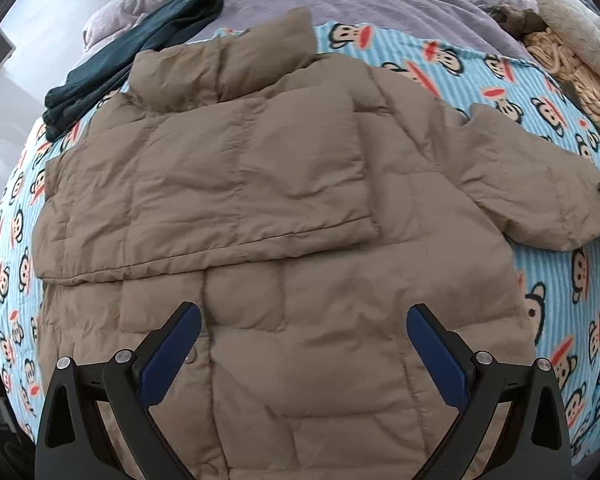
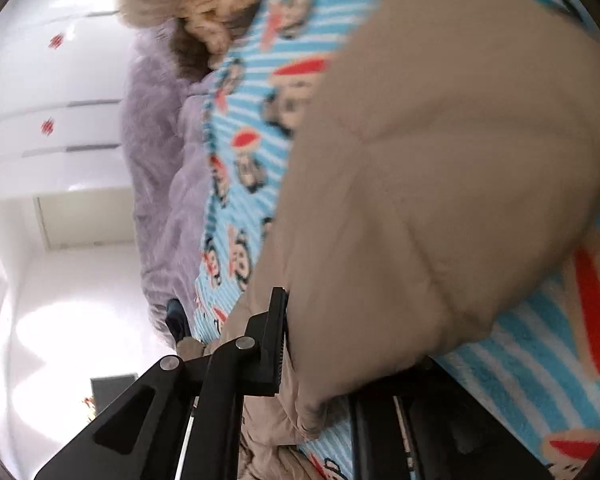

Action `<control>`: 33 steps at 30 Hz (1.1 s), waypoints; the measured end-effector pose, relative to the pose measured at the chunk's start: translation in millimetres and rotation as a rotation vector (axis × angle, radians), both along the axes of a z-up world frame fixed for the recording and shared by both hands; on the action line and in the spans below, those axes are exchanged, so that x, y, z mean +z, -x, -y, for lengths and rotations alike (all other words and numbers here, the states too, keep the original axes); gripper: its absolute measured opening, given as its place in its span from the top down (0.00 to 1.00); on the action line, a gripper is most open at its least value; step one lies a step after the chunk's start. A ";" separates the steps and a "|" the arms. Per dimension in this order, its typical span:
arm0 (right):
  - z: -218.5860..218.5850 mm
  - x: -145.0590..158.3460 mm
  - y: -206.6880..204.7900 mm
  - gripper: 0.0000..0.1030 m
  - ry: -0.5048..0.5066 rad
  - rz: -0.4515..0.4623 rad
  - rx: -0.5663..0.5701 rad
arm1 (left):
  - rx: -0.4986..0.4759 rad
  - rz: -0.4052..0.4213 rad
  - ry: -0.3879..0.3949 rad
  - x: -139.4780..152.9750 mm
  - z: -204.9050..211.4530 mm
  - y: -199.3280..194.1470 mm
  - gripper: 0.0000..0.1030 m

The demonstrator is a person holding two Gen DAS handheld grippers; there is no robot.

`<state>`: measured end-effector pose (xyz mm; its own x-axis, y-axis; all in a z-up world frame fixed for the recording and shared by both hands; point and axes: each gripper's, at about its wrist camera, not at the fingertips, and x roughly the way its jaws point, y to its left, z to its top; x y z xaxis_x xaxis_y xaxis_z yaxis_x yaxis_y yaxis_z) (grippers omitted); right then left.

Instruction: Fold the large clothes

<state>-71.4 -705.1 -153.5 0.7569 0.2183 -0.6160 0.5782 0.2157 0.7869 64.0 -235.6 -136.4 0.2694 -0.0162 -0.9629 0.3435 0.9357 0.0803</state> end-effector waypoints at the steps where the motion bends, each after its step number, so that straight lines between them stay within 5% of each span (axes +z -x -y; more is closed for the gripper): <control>1: -4.9 8.2 -3.5 0.89 0.027 0.006 0.026 | 0.007 -0.002 0.001 -0.6 -2.8 -1.4 0.00; 9: -85.1 88.9 -71.7 0.89 0.280 0.059 0.286 | 0.036 0.002 0.007 -2.7 -24.1 -13.7 0.00; 15: -190.9 115.5 -134.8 0.89 0.425 0.093 0.491 | 0.060 0.019 -0.003 -2.8 -58.9 -27.8 0.00; 24: -370.1 59.1 -194.1 0.89 0.584 0.000 0.876 | 0.208 0.054 0.011 4.5 -145.1 -59.6 0.00; 33: -414.6 1.0 -206.3 0.88 0.599 -0.173 0.923 | 0.287 0.050 0.018 2.2 -191.1 -70.2 0.00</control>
